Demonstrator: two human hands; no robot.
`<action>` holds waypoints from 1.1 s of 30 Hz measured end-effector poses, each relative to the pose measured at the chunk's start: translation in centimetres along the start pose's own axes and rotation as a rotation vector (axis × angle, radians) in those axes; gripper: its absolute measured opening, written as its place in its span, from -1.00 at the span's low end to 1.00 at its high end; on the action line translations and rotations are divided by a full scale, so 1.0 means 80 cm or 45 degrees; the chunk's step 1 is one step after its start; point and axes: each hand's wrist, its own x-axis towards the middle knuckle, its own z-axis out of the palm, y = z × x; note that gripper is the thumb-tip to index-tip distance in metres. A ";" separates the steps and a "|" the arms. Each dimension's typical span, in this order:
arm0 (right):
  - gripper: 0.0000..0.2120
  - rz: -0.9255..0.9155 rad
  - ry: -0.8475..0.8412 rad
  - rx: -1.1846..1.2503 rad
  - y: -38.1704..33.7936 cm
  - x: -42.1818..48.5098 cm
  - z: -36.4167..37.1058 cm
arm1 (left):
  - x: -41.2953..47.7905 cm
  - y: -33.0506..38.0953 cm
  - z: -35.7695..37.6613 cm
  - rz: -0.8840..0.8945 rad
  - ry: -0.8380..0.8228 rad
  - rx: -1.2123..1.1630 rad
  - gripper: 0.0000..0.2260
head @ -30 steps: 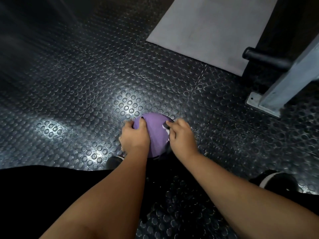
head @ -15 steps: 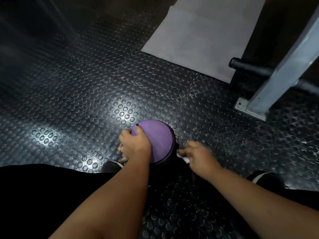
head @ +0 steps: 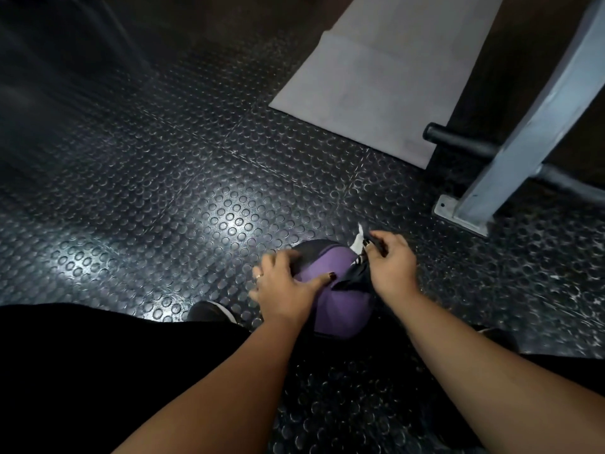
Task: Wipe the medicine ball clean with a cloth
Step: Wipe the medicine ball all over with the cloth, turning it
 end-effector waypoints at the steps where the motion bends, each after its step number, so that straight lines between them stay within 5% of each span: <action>1: -0.76 -0.027 -0.032 -0.001 0.001 -0.003 0.001 | -0.005 0.001 0.003 -0.119 -0.070 -0.080 -0.08; 3: -0.78 -0.097 -0.130 -0.028 0.007 -0.010 0.001 | -0.011 0.001 0.011 -0.252 -0.226 -0.190 0.32; 5: -0.78 -0.177 -0.210 -0.082 0.022 -0.020 -0.002 | -0.016 0.004 0.022 -0.240 -0.363 -0.205 0.47; 11: -0.78 -0.012 -0.130 -0.148 0.075 -0.013 -0.023 | -0.050 0.024 0.053 -0.213 -0.450 -0.207 0.43; 14: -0.76 0.323 -0.243 -0.125 0.093 0.003 -0.025 | -0.058 0.021 0.060 -0.166 -0.439 -0.194 0.45; 17: -0.71 0.403 -0.353 -0.215 0.085 0.000 -0.024 | -0.059 0.016 0.057 -0.113 -0.434 -0.163 0.47; 22: -0.59 -0.228 -0.357 -0.303 0.062 -0.056 -0.047 | -0.041 0.003 0.050 0.066 -0.523 -0.076 0.49; 27: -0.57 -0.873 -0.705 -0.267 0.041 -0.095 -0.060 | -0.026 -0.024 0.045 0.310 -0.670 -0.027 0.44; 33: -0.57 -0.976 -0.740 -0.435 0.079 -0.103 -0.040 | -0.022 -0.023 0.042 0.524 -0.701 0.057 0.37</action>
